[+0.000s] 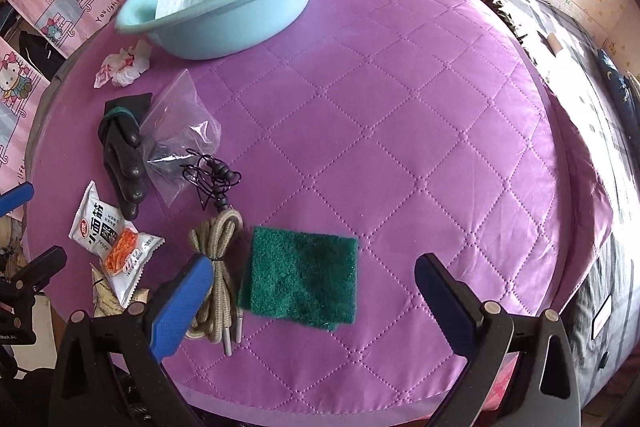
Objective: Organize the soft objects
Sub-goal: 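Withdraw both tools from the basin toward the remaining items, then grasp the green scouring pad with the right tool while the left tool grasps the snack packet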
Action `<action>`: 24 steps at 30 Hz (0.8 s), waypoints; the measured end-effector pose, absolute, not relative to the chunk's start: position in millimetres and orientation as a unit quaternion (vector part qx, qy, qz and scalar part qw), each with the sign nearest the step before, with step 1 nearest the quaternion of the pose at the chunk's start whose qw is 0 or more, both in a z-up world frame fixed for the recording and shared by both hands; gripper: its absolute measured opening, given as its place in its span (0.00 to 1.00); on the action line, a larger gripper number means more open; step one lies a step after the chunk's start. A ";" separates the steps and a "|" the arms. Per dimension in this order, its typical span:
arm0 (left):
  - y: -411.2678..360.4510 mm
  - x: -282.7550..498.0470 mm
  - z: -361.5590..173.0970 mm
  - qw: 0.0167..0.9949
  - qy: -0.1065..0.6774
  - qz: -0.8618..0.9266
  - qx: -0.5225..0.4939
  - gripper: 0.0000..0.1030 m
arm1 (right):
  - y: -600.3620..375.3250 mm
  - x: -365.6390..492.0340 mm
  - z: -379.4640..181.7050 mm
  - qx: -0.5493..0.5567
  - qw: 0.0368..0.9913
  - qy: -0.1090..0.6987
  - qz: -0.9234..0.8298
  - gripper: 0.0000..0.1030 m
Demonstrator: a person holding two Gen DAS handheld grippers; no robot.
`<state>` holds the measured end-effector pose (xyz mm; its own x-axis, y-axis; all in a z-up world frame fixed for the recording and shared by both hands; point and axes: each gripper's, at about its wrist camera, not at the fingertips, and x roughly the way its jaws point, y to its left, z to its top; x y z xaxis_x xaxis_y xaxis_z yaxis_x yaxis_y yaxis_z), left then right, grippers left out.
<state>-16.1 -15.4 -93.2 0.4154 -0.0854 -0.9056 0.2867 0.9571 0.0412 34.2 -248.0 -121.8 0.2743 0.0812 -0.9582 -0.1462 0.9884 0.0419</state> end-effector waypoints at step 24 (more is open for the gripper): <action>-16.4 -8.2 -134.6 0.802 0.580 -0.120 0.076 1.00 | -230.5 34.5 -161.5 -0.018 0.771 0.629 0.099 0.07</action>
